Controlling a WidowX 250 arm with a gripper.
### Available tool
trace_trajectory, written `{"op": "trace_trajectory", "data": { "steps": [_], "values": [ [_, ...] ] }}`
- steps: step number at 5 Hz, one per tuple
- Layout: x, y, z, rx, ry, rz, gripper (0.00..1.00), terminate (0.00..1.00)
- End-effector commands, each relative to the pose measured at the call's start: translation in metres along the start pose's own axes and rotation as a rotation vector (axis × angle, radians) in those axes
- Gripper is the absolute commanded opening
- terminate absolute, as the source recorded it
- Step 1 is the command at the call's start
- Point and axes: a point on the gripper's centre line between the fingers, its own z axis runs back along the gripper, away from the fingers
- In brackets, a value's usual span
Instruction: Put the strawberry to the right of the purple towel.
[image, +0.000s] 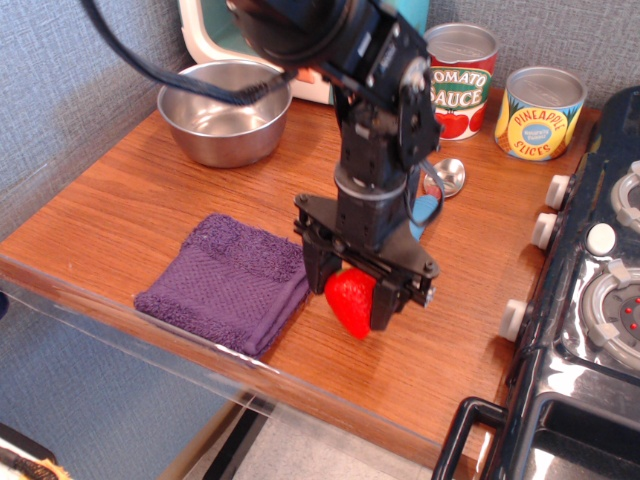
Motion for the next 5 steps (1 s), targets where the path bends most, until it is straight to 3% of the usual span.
{"op": "trace_trajectory", "data": {
  "steps": [1,2,4,5],
  "values": [
    [-0.003,-0.007,0.004,0.009,-0.017,-0.098,0.0,0.0],
    [-0.003,-0.007,0.001,0.018,-0.007,-0.112,1.0,0.0],
    [-0.003,-0.005,0.013,0.022,-0.043,-0.115,1.0,0.0],
    [-0.003,0.0,0.037,0.007,-0.115,-0.094,1.0,0.0]
  ]
}}
